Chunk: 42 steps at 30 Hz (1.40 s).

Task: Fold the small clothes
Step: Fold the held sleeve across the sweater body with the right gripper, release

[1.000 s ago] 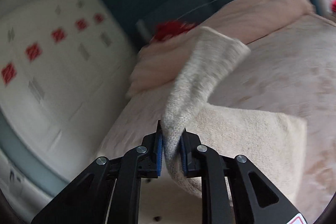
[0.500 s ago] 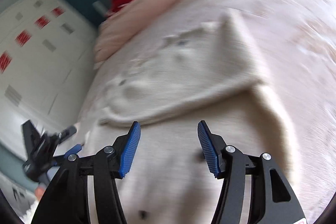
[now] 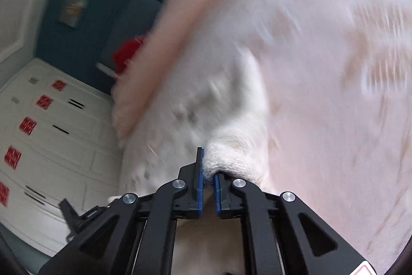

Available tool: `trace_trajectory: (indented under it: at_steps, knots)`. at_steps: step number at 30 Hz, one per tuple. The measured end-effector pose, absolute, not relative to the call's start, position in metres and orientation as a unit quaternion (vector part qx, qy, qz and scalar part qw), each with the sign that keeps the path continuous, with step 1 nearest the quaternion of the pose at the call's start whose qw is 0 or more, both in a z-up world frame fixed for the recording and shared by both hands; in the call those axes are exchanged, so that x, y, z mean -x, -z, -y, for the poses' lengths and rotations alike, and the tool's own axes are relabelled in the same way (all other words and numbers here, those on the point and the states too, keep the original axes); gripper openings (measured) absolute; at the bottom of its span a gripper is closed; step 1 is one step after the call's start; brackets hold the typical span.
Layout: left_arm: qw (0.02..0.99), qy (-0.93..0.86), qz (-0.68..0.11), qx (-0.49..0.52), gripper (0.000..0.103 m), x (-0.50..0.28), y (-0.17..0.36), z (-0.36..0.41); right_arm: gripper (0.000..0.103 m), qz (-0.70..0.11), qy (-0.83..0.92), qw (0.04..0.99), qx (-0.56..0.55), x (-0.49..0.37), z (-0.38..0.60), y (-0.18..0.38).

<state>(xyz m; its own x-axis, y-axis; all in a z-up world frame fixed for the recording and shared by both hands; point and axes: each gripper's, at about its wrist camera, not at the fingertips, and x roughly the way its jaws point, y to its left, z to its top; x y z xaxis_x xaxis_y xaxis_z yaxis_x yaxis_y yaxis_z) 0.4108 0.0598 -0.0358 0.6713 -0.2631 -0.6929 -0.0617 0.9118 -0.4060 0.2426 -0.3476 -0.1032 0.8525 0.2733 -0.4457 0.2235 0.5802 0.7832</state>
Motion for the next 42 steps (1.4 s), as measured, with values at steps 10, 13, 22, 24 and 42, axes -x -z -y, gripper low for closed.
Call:
trace_trajectory:
  at_steps: [10,13,22,24,42]
  knots:
    - [0.877,0.036,-0.452,0.158,0.009,-0.410,0.104,-0.064,0.005,-0.323,0.034,0.856,-0.403,-0.239,0.348,0.128]
    - [0.877,0.032,-0.453,0.158,0.012,-0.410,0.113,-0.064,0.006,-0.357,0.040,0.865,-0.349,-0.245,0.342,0.131]
    - [0.874,0.054,-0.452,0.171,0.070,-0.342,0.078,-0.090,0.051,-0.393,0.039,0.870,-0.294,-0.171,0.325,0.090]
    - [0.872,0.049,-0.456,0.170,0.081,-0.295,0.072,-0.115,0.060,-0.416,0.040,0.869,-0.266,-0.129,0.316,0.095]
    - [0.840,-0.023,-0.507,0.192,0.044,-0.128,0.091,-0.162,0.010,-0.466,-0.004,0.829,-0.309,-0.011,0.256,0.133]
